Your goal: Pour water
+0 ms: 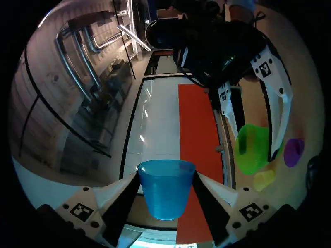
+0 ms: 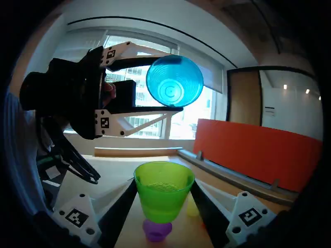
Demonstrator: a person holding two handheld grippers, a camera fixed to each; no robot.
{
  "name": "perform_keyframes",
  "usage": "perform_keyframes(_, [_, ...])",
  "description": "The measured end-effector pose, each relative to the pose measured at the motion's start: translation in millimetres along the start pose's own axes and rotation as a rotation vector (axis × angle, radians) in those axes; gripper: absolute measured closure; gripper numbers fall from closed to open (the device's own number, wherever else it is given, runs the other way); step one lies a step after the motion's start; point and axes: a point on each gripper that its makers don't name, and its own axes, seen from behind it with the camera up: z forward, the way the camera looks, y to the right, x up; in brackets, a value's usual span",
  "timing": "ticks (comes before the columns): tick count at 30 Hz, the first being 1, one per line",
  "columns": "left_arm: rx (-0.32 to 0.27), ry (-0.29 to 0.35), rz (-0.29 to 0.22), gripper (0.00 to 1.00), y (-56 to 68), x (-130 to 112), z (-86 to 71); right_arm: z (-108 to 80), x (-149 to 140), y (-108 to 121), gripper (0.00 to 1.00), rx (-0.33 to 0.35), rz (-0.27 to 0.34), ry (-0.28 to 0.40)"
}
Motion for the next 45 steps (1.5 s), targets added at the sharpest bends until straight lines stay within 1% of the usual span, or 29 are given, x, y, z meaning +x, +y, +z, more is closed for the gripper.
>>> perform_keyframes(2, [-0.001,-0.003,-0.046,0.14,0.7,-1.7,0.9,-0.6,0.5,0.8,0.1,-0.003,0.0,0.002])
perform_keyframes(5, [-0.002,-0.006,-0.134,0.14,1.8,-4.9,1.7,-2.2,1.8,2.0,0.1,-0.007,0.0,0.004])
perform_keyframes(12, [-0.007,-0.027,-0.372,0.14,3.8,-18.3,3.1,-5.4,5.1,5.2,0.1,-0.018,0.002,0.012])
perform_keyframes(20, [-0.006,-0.056,-0.616,0.14,3.2,-35.1,3.5,-7.6,13.9,7.0,0.1,-0.022,0.011,0.03])
perform_keyframes(27, [-0.023,-0.073,-0.869,0.14,5.3,-42.9,3.9,-9.4,16.5,8.2,0.1,-0.024,0.012,0.036])
perform_keyframes(35, [-0.038,-0.066,-1.146,0.14,3.8,-51.1,2.8,-12.2,19.2,7.8,0.1,-0.026,0.009,0.04])
perform_keyframes(41, [-0.059,-0.058,-1.352,0.14,6.5,-55.0,5.0,-13.8,21.7,7.9,0.1,-0.027,0.005,0.043])
perform_keyframes(43, [-0.07,-0.052,-1.405,0.14,8.0,-55.4,5.3,-14.4,22.2,7.7,0.1,-0.027,0.004,0.044])
perform_keyframes(45, [-0.081,-0.049,-1.444,0.14,9.7,-56.0,5.3,-15.0,22.5,7.6,0.1,-0.026,0.004,0.045])
